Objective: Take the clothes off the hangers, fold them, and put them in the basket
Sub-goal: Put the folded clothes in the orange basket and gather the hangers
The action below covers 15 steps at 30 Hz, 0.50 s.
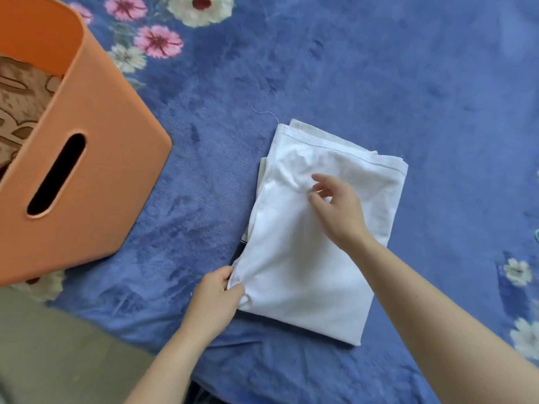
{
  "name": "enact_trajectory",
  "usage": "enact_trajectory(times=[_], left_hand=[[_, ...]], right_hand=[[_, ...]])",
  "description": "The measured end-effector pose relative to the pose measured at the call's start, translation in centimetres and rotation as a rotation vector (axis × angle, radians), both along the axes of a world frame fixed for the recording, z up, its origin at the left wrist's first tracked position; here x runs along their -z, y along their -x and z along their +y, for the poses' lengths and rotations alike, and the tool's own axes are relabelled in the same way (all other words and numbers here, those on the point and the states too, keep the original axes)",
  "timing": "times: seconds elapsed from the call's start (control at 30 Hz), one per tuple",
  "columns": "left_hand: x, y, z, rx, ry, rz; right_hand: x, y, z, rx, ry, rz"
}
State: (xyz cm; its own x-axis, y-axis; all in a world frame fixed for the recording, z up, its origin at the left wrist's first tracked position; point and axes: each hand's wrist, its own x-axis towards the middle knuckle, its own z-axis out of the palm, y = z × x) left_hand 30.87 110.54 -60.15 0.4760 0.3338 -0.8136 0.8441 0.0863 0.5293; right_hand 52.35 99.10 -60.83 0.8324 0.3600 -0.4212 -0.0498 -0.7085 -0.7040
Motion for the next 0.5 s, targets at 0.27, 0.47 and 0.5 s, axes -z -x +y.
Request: enact_trajectory(times=[0.27, 0.47, 0.5], left_hand=[[-0.6, -8.6, 3.6, 0.021, 0.106, -0.044], [1.1, -17.8, 4.4, -0.058, -0.029, -0.231], [1.3, -18.8, 4.7, -0.054, -0.052, -0.246]], right_hand=[[0.8, 0.4, -4.0, 0.156, 0.083, -0.062], [1.1, 0.0, -5.9, 0.335, 0.058, -0.037], [1.1, 0.1, -6.1, 0.346, 0.060, -0.052]])
